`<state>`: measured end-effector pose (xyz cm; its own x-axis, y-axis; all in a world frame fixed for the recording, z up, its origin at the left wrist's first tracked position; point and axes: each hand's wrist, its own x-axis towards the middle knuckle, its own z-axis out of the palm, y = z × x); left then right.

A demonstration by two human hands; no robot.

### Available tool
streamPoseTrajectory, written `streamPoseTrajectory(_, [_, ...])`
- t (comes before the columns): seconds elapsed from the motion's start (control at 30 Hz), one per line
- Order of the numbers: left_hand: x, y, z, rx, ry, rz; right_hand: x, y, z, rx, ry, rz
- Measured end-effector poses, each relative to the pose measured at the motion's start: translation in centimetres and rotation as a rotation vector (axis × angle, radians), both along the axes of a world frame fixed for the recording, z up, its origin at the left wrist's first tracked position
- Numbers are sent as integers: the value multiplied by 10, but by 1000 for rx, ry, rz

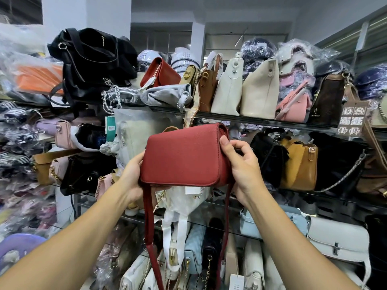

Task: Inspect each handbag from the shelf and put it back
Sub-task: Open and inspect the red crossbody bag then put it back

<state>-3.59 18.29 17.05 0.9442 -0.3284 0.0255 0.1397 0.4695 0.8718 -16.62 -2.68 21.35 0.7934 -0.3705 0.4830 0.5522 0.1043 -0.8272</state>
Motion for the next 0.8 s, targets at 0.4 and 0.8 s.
streamPoseTrajectory(0.4, [-9, -1, 8, 211, 6, -11, 12, -11, 5, 129, 45, -198])
streamPoseTrajectory(0.8, [-16, 2, 14, 220, -3, -37, 18, -25, -3, 147, 85, -170])
